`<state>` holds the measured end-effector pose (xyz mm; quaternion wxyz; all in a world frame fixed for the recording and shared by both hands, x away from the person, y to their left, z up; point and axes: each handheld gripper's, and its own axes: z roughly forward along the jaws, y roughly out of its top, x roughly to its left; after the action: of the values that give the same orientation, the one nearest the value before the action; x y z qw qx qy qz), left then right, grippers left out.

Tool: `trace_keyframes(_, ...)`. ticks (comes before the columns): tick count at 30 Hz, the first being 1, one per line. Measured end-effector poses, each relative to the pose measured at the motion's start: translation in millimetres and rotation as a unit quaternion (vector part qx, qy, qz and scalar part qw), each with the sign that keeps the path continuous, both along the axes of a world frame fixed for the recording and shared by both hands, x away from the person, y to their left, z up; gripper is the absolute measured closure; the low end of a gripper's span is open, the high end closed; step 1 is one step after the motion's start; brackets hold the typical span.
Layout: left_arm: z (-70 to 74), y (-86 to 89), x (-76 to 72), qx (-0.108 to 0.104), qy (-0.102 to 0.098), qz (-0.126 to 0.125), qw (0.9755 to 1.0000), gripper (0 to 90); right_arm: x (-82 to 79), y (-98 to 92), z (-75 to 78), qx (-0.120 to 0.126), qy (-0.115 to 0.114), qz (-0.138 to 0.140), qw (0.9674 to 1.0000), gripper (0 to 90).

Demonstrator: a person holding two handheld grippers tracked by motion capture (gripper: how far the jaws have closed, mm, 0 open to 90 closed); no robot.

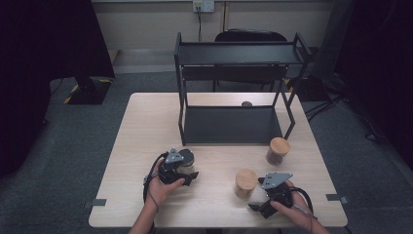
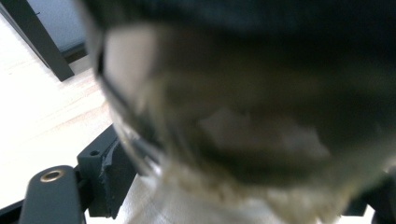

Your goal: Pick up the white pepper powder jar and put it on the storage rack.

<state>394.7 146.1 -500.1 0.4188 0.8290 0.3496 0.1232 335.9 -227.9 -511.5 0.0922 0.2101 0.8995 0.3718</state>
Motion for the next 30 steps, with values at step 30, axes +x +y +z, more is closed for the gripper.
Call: trace_keyframes(30, 10.1, -6.0, 5.9, 0.007, -0.015, -0.021, 0.9996, 30.5, 0.0, 0.0, 0.0, 0.000, 0.000, 0.000, 1.0000, 0.0)
